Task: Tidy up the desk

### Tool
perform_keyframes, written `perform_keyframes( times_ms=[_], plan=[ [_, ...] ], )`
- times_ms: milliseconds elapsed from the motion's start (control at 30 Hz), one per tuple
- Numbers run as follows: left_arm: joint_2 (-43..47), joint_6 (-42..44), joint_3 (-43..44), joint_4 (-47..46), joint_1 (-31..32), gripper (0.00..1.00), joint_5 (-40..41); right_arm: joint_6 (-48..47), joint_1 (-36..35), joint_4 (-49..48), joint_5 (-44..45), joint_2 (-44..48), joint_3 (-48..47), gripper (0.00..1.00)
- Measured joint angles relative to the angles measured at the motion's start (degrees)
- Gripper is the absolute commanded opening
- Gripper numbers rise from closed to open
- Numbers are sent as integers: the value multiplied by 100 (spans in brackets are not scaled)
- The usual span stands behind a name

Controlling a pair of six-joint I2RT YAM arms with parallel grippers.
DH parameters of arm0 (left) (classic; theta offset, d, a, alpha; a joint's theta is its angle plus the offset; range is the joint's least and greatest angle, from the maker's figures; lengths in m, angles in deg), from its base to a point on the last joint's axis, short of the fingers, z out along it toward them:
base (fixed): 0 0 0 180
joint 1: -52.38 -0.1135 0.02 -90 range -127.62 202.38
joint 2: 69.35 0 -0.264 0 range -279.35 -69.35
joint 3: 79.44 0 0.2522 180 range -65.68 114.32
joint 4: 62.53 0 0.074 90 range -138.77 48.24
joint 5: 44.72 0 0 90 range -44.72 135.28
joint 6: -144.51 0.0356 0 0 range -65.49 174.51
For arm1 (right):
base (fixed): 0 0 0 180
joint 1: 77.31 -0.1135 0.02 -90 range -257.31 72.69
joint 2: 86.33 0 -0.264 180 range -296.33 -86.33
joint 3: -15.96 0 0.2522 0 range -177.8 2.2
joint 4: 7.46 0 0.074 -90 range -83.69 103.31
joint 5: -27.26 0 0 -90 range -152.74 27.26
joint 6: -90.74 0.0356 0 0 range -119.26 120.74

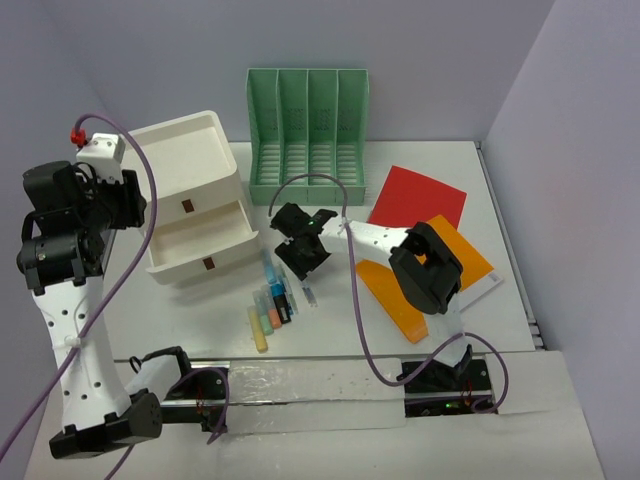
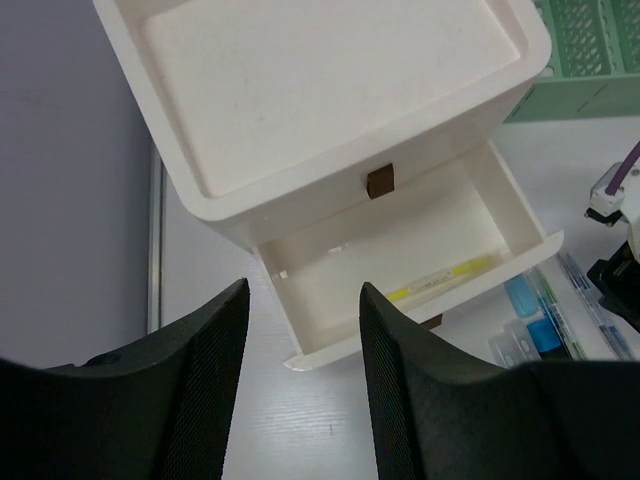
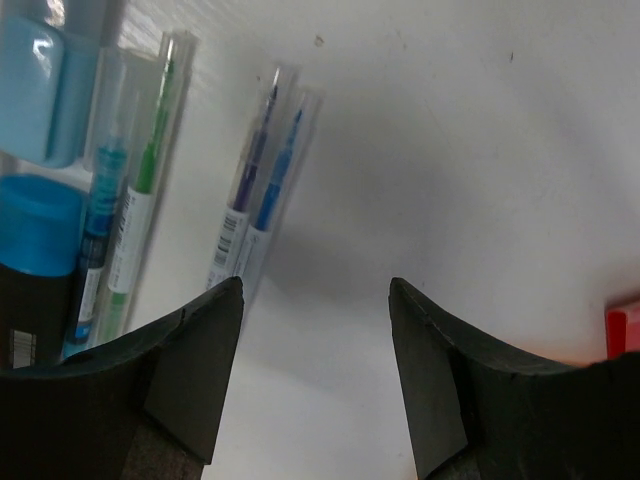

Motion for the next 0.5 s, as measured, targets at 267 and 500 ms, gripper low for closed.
perform_keyframes(
  times_ms=[267, 500],
  plan=[
    [-53, -35, -284, 5, 0, 54, 34, -164, -7, 15, -19, -128, -138, 66],
    [-53, -36, -284, 1, 0, 55, 93, -221, -17, 23, -8, -254, -140, 66]
  ],
)
